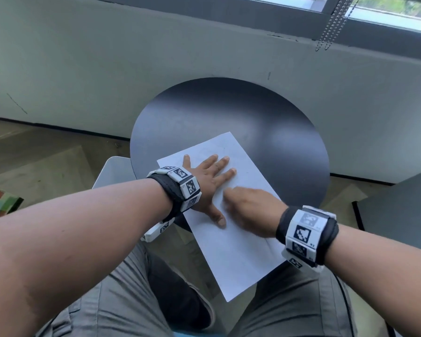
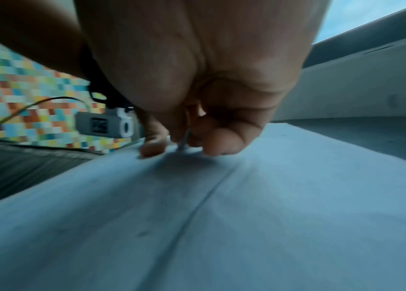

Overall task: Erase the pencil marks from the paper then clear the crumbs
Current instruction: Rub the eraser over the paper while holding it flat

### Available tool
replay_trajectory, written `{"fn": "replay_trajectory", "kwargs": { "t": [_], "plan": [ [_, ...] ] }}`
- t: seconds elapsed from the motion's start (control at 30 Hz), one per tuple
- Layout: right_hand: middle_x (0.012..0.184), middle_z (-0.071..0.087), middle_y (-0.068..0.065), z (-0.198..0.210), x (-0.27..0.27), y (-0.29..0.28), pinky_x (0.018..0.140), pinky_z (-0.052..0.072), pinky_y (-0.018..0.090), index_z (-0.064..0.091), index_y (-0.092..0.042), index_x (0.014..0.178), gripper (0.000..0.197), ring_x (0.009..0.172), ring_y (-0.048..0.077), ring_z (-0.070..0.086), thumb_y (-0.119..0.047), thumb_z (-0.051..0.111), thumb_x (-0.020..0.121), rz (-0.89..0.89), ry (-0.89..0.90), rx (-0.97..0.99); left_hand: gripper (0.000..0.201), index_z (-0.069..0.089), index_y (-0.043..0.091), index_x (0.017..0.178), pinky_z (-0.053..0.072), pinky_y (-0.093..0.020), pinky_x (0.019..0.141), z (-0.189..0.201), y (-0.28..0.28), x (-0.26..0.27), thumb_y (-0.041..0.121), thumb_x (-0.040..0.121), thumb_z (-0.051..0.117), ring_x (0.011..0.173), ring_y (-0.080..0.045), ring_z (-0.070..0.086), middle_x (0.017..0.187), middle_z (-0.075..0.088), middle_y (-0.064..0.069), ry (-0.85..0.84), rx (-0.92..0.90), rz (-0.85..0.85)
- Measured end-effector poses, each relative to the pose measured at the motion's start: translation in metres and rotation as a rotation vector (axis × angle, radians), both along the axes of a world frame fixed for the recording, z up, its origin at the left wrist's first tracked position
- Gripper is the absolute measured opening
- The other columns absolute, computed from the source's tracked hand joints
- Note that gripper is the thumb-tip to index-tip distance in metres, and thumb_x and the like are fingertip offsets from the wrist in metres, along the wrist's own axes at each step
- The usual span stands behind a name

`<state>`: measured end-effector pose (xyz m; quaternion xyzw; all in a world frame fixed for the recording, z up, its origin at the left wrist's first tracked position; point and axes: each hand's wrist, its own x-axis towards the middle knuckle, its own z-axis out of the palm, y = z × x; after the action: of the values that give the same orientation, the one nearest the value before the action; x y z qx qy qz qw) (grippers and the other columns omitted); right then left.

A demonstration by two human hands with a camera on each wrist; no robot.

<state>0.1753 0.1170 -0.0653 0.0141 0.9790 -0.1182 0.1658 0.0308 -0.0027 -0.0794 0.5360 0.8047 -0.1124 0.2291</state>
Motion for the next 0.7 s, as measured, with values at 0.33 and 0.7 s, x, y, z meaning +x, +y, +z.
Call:
{"fn": "replay_trajectory", "kwargs": {
  "t": [0.33, 0.7],
  "plan": [
    [0.11, 0.06, 0.008, 0.005, -0.015, -0.003, 0.074, 0.042, 0.036, 0.042, -0.021, 0.107, 0.014, 0.101, 0.034, 0.058, -0.032, 0.043, 0.098, -0.041, -0.001, -0.032, 0.144, -0.017, 0.034, 0.156, 0.0, -0.075, 0.111, -0.001, -0.001, -0.001, 0.099, 0.049, 0.055, 0.151, -0.02, -0.023, 0.163, -0.027, 0.005, 0.001, 0.016, -0.015],
    [0.115, 0.062, 0.009, 0.007, -0.013, -0.013, 0.077, 0.045, 0.037, 0.049, -0.021, 0.106, 0.017, 0.102, 0.034, 0.058, -0.035, 0.045, 0.097, -0.078, 0.019, -0.096, 0.144, -0.016, 0.033, 0.156, -0.001, -0.074, 0.112, 0.002, -0.003, -0.001, 0.097, 0.05, 0.057, 0.15, -0.021, -0.024, 0.163, -0.028, 0.005, -0.017, 0.026, -0.017]
  ]
}}
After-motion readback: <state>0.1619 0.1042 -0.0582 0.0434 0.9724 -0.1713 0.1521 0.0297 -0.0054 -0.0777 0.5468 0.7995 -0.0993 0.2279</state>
